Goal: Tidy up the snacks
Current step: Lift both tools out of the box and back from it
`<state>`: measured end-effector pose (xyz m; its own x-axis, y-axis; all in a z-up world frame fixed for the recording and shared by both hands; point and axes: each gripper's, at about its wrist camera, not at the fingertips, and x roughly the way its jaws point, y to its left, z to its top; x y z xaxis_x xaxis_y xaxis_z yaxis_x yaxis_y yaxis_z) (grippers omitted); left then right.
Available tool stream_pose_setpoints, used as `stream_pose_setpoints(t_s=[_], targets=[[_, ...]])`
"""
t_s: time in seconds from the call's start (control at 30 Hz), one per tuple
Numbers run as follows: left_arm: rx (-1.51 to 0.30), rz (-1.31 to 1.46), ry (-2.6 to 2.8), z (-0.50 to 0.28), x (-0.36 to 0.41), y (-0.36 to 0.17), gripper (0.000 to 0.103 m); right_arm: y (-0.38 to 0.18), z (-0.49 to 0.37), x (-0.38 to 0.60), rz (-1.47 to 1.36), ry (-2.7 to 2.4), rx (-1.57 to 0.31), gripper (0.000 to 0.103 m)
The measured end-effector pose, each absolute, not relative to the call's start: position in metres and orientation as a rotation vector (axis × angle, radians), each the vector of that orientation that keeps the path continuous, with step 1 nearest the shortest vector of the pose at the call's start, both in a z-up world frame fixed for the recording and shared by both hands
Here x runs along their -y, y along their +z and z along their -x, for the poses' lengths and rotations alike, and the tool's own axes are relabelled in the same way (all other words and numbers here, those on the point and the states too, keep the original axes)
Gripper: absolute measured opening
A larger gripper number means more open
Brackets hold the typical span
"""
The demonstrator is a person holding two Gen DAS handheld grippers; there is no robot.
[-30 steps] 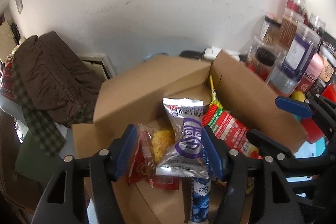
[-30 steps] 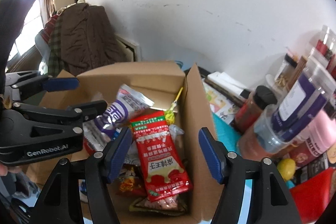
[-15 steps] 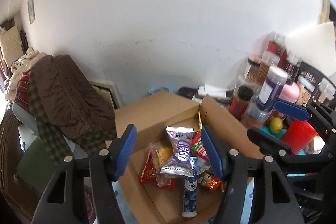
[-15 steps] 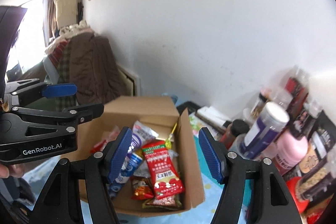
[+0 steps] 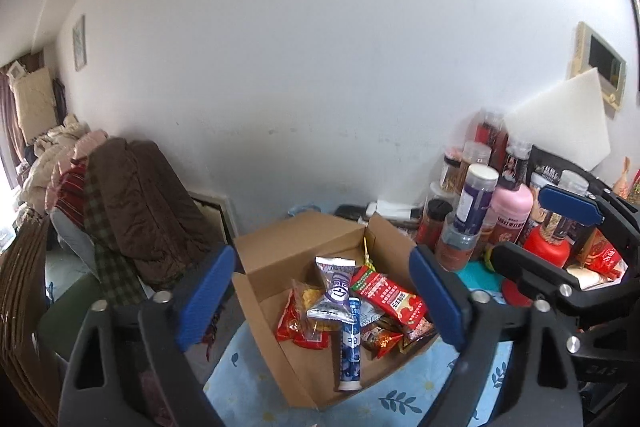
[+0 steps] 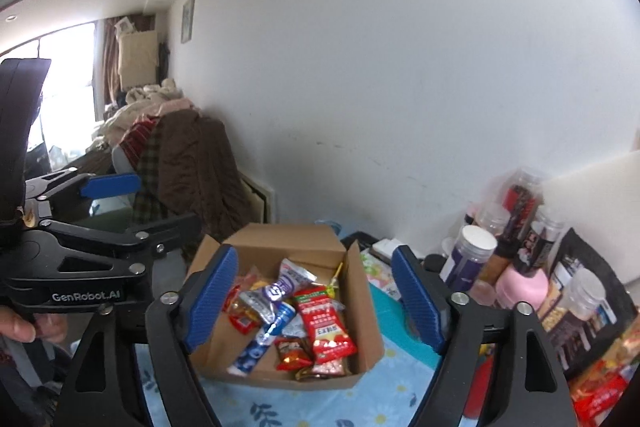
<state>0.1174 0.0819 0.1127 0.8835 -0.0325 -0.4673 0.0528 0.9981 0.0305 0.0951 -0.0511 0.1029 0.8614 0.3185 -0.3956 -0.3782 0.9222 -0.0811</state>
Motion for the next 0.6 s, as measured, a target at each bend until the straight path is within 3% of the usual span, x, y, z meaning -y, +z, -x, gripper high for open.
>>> stream_pose_setpoints(t_s=[0.6], targets=[[-0.449, -0.025, -0.088, -0.016, -0.075, 0.098, 0.098, 0.087, 0.003, 0.072, 0.105, 0.310, -0.359, 0.093]])
